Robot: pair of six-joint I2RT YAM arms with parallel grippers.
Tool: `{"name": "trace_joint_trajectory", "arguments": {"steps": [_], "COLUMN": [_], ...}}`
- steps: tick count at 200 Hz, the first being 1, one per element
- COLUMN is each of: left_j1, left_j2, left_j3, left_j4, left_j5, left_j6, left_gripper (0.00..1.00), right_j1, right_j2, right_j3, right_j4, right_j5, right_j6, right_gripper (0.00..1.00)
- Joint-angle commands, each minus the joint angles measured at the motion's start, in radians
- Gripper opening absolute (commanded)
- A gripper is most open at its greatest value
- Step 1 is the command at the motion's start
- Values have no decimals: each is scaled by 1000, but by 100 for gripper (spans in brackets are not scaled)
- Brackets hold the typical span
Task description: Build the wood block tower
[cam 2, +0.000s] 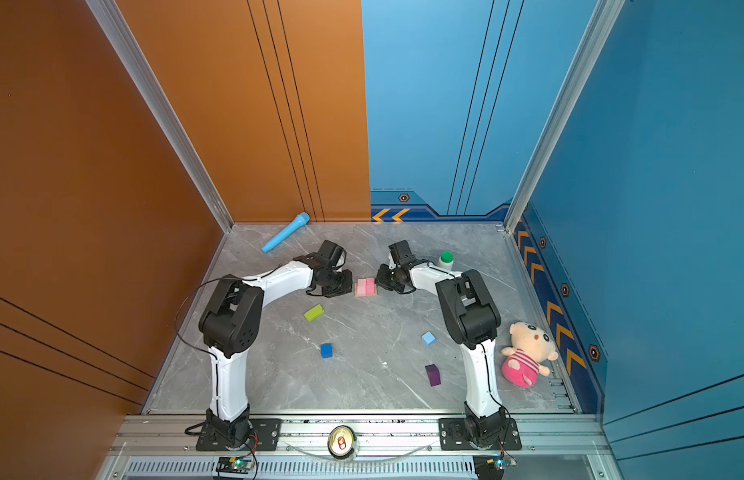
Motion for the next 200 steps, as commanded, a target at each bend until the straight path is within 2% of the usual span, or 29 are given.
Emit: {"name": "trace_joint_trajectory", "arguments": {"steps": [1,200], "left_j1": [-1,-2], "left_j2": [-34,-27], "left_j3": [-10,0], "left_j4": [-23,-22], "left_j5": [-14,-5], "left_j6": [-6,-4], "left_gripper": [0,0], "right_j1": [-6,-6], "right_j2": [4,-19], "right_j3": [27,37], "right_j4": [-26,-2], "right_j5": [14,27], "right_j6": [-16,-5], "right_gripper": [0,0]}}
